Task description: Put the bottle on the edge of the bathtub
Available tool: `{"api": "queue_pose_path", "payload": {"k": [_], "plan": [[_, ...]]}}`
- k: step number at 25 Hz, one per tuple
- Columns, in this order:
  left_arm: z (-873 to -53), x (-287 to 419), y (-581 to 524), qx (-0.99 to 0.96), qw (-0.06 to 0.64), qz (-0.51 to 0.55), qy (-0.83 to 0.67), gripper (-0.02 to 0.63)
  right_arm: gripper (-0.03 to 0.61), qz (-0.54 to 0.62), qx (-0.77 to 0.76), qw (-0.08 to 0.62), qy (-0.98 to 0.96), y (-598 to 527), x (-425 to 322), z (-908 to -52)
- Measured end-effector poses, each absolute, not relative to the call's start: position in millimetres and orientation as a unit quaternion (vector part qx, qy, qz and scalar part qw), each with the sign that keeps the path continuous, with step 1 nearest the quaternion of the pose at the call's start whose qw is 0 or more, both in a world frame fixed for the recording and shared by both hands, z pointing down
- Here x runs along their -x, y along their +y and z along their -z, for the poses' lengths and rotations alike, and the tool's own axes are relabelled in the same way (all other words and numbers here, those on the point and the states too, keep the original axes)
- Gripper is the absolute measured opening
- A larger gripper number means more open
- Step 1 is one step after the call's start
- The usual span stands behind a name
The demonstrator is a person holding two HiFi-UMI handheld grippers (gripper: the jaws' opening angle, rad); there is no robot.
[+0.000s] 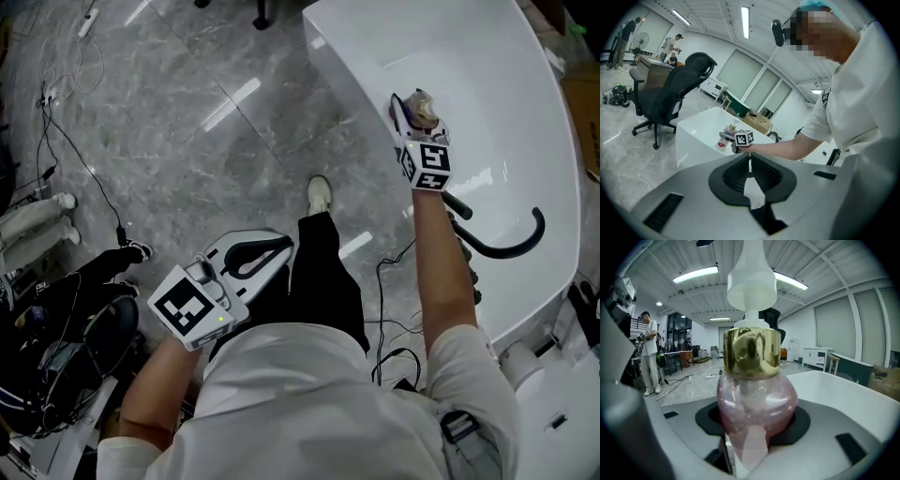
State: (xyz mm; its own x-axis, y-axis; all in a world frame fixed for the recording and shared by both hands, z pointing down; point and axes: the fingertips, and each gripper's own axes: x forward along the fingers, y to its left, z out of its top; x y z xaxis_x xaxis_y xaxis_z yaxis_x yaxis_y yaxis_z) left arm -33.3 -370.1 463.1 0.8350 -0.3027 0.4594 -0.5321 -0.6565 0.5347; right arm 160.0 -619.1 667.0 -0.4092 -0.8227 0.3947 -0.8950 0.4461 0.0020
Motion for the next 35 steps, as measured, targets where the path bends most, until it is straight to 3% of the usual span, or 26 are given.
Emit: {"api": "queue_pose_path", "payload": {"k": [8, 12, 20, 35], "plan": [[-466, 28, -366, -0.896, 0.34, -0.161, -0.235, 0.028, 0.238, -0.098, -0.504, 0.175, -0.84, -614, -159, -669], [-464, 25, -354, -0.899, 0.335, -0.158, -0.234, 0.028, 0.309, -0.105, -0.499, 0.186, -0.84, -601, -162, -674], [-457, 30, -356, -0.9, 0.338, -0.157, -0.226, 0.028, 0.374, -0.126, -0.511, 0.203, -0.826, -604, -167, -679], [-426, 39, -312, -0.921, 0.297, -0.142, -0.209, 0.028, 0.376, -0.159, -0.554, 0.202, -0.792, -531, -186, -645]]}}
